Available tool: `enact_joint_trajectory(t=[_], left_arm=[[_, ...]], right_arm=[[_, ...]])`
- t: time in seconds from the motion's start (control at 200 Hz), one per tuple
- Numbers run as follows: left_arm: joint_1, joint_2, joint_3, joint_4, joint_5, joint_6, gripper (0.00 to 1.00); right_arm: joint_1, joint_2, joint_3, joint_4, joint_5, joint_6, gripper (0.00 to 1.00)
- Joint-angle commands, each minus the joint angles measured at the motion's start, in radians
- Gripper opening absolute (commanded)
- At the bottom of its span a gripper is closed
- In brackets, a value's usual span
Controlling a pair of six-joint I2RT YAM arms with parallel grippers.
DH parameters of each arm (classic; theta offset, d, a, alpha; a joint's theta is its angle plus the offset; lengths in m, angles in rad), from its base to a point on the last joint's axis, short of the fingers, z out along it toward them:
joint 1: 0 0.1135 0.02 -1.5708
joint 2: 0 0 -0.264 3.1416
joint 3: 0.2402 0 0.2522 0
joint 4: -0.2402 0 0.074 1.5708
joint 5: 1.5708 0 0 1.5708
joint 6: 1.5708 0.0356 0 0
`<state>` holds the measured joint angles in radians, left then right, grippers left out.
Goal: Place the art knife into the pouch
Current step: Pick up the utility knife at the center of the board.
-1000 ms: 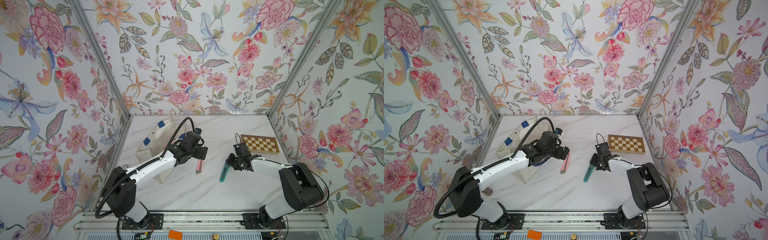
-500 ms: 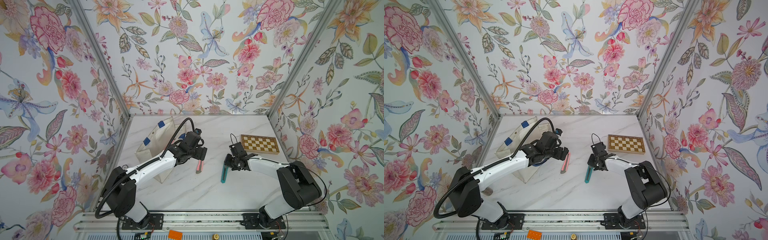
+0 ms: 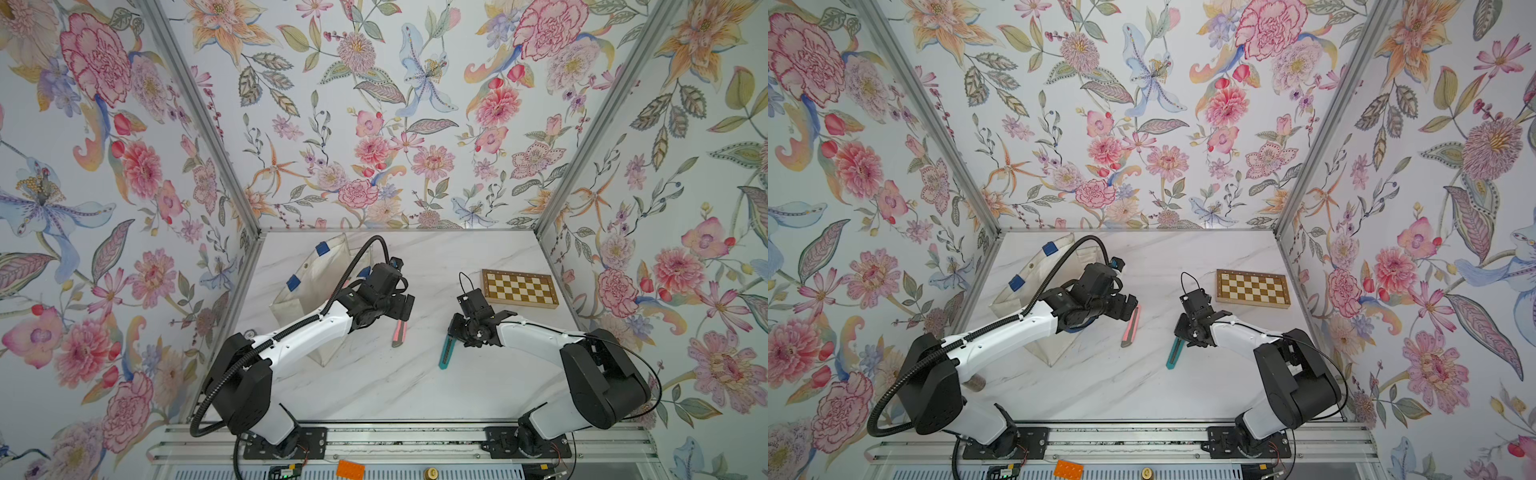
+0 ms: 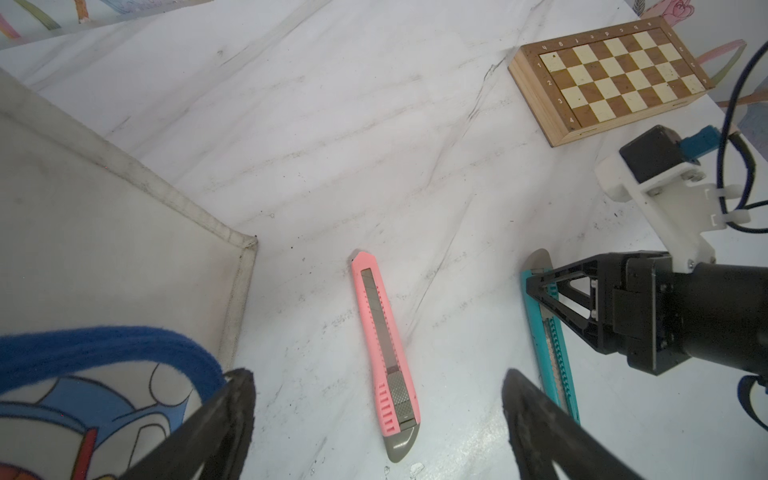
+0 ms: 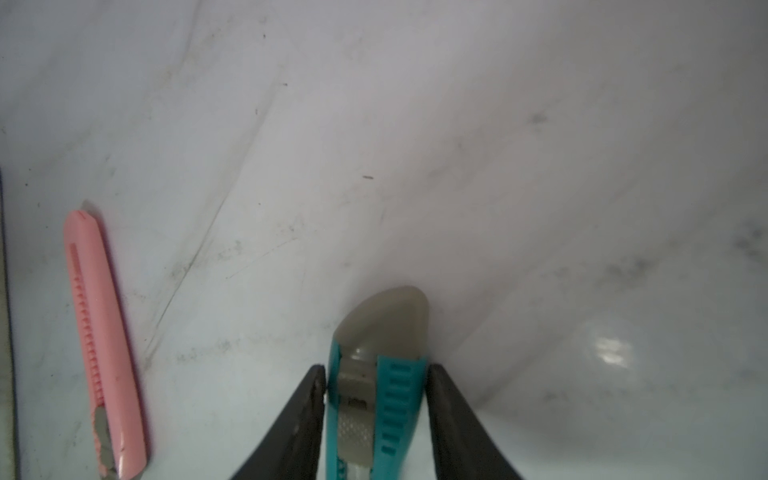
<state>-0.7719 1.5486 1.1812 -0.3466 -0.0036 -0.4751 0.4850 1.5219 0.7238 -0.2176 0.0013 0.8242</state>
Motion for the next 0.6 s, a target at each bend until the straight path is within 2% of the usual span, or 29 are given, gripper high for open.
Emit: enact_joint_trajectory(t=[0.0,0.345,0.595], left_arm=[[-0.007,0.007,0.001,-0.005,0.009,0.019,0.94],[-0.007,0.004,-0.003,-0.006,0.011,0.025,0.94],[-0.007,0.007,-0.004,-0.008,0.014,0.029,0.94]], right_arm=[[0.014,-0.01,-0.033,-0.079,0.002,0.024,0.42],[0.021,0.017,-0.053,-0.078,0.02,0.058,0.31],[0.024,0.046,-0.051,-0.078,0.021,0.068,0.3]])
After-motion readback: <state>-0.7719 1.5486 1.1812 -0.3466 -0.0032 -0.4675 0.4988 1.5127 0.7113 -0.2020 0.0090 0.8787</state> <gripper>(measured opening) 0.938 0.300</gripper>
